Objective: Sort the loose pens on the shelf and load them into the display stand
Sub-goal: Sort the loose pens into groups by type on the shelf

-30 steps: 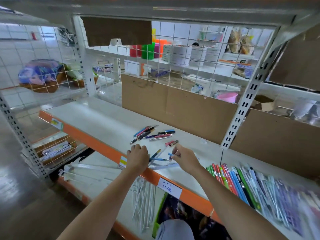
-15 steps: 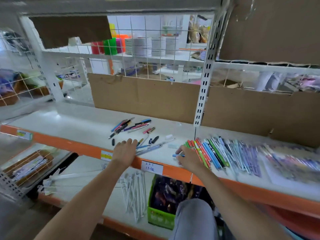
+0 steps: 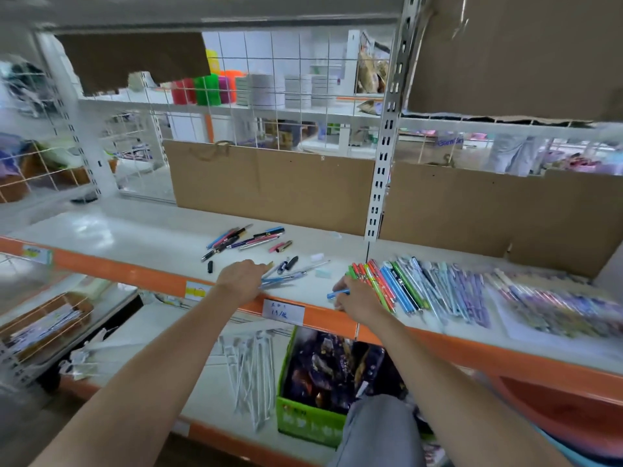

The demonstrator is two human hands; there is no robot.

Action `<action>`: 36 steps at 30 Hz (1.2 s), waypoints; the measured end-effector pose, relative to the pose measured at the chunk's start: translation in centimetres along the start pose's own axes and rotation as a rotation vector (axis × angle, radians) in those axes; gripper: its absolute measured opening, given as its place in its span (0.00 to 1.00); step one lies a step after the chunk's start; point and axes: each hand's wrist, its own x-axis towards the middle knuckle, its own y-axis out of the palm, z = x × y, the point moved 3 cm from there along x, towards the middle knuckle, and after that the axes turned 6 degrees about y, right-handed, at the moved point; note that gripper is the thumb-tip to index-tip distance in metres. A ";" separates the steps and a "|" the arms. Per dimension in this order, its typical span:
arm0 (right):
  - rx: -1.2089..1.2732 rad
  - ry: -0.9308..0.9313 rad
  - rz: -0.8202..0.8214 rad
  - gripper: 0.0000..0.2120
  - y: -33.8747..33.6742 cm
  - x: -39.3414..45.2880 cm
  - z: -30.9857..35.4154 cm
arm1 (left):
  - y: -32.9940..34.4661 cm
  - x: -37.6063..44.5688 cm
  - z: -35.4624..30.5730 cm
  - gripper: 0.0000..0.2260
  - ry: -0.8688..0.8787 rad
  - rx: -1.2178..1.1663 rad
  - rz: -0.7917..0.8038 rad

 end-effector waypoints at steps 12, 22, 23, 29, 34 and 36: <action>0.232 0.081 -0.010 0.04 -0.3 0.3 0.0 | -0.5 0.0 -3.2 0.03 0.089 -0.487 -0.133; 0.340 0.110 -0.003 0.10 0.5 0.7 1.2 | 0.0 -0.1 -4.7 0.09 0.129 -0.771 0.003; 0.344 0.096 -0.005 0.10 0.7 0.6 1.3 | 0.0 0.0 -4.6 0.08 0.117 -0.804 -0.004; 0.349 0.009 0.025 0.11 1.2 0.5 1.3 | -0.1 -0.1 -4.4 0.09 0.128 -0.904 0.025; 0.484 0.045 -0.015 0.11 0.9 0.7 0.8 | -0.4 -0.2 -4.1 0.09 0.112 -0.886 0.046; 0.406 0.025 0.037 0.11 1.2 0.6 0.9 | -0.2 -0.2 -4.2 0.09 0.122 -0.852 0.056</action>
